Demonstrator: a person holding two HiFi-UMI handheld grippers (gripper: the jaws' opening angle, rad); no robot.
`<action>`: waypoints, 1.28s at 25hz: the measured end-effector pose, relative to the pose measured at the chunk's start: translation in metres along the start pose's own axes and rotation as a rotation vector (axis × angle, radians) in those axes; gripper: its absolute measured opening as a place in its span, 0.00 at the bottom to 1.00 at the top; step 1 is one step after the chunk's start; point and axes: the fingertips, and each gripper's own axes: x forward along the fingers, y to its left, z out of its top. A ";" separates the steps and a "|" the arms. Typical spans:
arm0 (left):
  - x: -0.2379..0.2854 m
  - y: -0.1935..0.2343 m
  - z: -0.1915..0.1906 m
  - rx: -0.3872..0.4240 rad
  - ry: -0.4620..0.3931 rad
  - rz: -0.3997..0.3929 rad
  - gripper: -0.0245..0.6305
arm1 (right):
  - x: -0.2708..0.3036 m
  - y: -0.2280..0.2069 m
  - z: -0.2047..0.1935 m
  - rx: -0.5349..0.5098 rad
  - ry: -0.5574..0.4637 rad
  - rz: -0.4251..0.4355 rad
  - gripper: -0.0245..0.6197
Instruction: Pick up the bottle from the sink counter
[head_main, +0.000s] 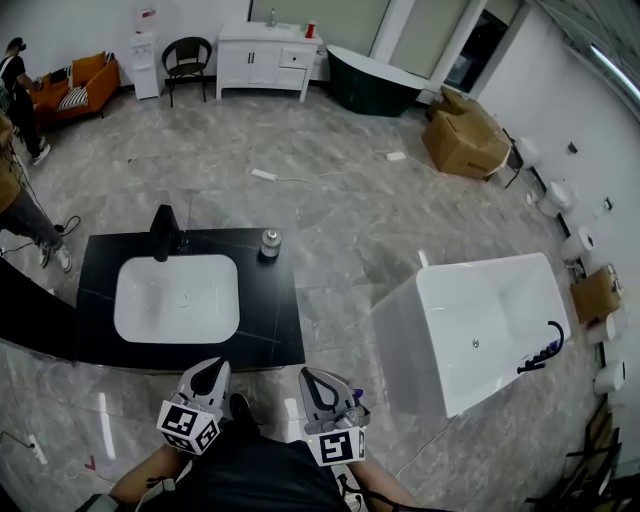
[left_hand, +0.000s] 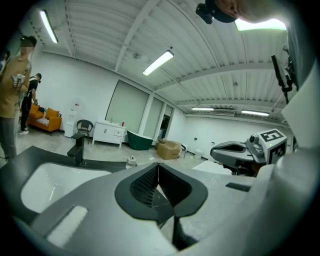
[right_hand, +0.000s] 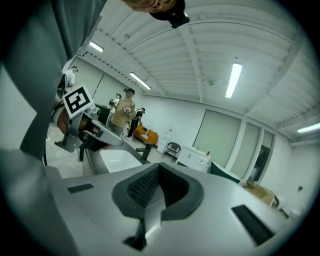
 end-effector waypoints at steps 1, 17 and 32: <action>0.005 0.009 0.002 0.002 -0.001 -0.012 0.04 | 0.012 -0.006 0.000 -0.045 0.015 -0.006 0.03; 0.125 0.087 0.022 0.080 -0.023 0.026 0.05 | 0.118 -0.100 -0.037 0.391 0.023 -0.112 0.03; 0.318 0.146 -0.016 0.143 0.118 0.131 0.31 | 0.157 -0.189 -0.125 0.525 0.118 -0.068 0.03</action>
